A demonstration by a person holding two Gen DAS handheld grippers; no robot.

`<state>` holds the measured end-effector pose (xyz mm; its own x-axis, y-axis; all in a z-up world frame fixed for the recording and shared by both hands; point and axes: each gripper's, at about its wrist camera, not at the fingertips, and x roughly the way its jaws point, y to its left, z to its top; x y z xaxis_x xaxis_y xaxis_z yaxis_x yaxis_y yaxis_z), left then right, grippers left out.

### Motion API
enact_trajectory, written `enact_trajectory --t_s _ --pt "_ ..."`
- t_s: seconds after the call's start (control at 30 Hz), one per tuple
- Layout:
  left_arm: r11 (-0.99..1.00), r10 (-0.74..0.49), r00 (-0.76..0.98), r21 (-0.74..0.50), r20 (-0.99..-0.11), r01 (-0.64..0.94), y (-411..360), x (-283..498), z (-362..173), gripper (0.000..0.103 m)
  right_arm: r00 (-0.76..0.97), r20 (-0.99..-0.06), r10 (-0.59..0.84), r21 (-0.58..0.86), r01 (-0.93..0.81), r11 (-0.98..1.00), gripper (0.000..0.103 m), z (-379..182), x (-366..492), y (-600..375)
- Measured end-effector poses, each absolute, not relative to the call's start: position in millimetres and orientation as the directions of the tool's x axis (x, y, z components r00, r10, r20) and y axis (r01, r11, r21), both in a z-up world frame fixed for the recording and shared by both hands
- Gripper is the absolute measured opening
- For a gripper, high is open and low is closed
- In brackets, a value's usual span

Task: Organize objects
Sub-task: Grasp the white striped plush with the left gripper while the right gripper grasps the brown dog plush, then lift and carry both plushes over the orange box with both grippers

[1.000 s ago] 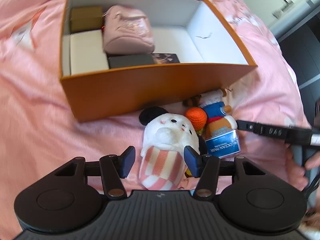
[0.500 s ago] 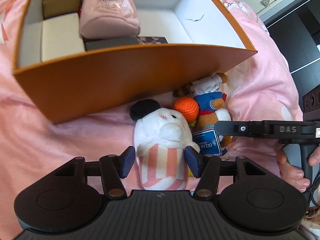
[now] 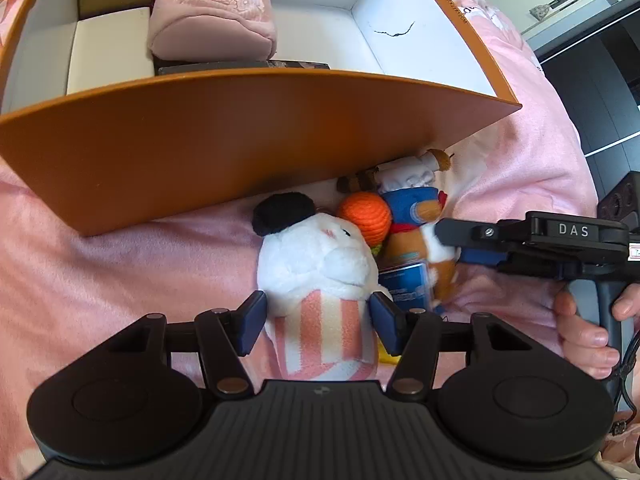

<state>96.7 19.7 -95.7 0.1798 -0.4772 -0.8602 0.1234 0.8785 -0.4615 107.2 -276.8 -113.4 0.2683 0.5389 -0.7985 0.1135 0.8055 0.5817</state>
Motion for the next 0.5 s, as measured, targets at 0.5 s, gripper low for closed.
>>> enact_trajectory --t_s 0.5 --pt "0.916 -0.396 0.227 -0.367 -0.890 0.162 1.4 85.5 -101.4 0.066 0.272 -0.816 0.510 0.510 -0.075 0.857 0.061 -113.1 95.2 -235.0"
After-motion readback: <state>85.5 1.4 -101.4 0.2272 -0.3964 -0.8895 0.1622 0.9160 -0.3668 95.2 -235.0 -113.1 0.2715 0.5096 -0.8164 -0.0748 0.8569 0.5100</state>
